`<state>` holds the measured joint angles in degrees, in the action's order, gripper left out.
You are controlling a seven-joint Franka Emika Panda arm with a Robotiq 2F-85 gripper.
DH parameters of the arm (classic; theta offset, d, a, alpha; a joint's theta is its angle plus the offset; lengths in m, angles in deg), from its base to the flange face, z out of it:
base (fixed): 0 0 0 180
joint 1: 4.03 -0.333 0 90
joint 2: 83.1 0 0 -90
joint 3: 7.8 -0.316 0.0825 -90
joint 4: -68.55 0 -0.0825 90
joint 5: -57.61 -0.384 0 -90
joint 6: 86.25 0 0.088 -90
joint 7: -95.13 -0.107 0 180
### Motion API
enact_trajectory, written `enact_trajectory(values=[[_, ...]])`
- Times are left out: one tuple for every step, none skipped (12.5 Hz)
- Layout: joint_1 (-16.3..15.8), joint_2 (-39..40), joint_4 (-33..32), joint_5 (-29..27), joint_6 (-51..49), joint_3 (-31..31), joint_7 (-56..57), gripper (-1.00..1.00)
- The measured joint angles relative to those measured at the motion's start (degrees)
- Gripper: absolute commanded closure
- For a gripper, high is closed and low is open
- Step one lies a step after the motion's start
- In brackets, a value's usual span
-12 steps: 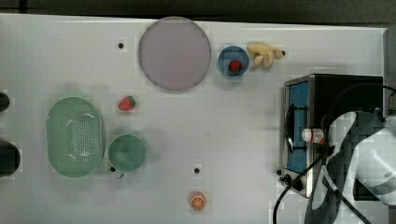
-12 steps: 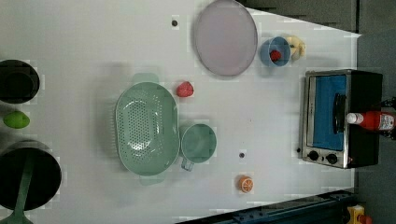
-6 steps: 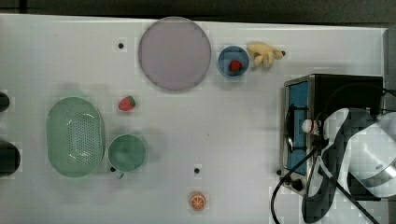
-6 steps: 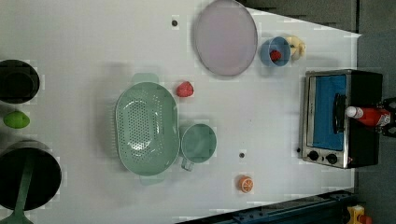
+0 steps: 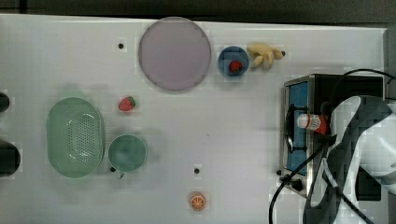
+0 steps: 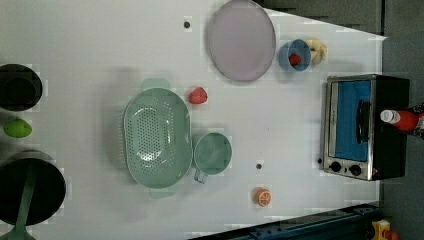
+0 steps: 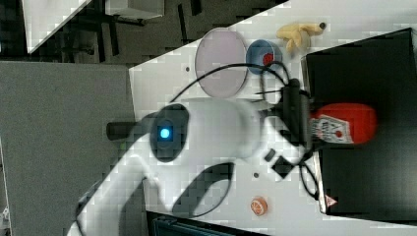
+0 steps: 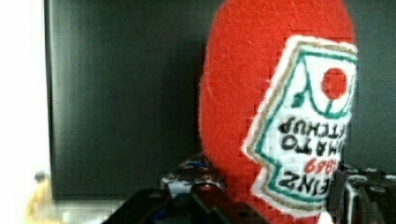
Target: Pick Ketchup from oven and place it on table.
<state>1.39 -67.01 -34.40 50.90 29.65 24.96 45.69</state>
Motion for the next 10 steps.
enact_trajectory(values=[[-1.0, -1.8, 0.8, 2.0, -1.6, -0.6, 0.0, -0.2], [-2.0, -4.3, 0.9, 3.1, -4.4, -2.0, 0.0, -0.2], [-3.3, -6.7, 1.1, 3.1, -8.1, -4.0, 0.0, -0.2], [-4.4, -8.1, 2.2, 3.1, -10.0, -6.6, 0.0, -0.2], [-5.8, -9.4, 2.6, 2.9, -8.6, -9.9, 0.0, -0.2], [-7.8, -10.1, 2.8, 1.7, -7.7, -12.2, 0.0, -0.2], [-9.4, -10.4, 3.4, 1.1, -7.7, -14.9, 0.0, -0.2], [-9.9, -10.7, 3.5, 0.5, -7.7, -18.7, 0.0, -0.2], [-10.4, -10.9, 2.9, 0.5, -7.7, -22.6, 0.0, -0.2], [-11.4, -11.4, 0.7, 0.5, -7.7, -25.8, 0.0, -0.2]])
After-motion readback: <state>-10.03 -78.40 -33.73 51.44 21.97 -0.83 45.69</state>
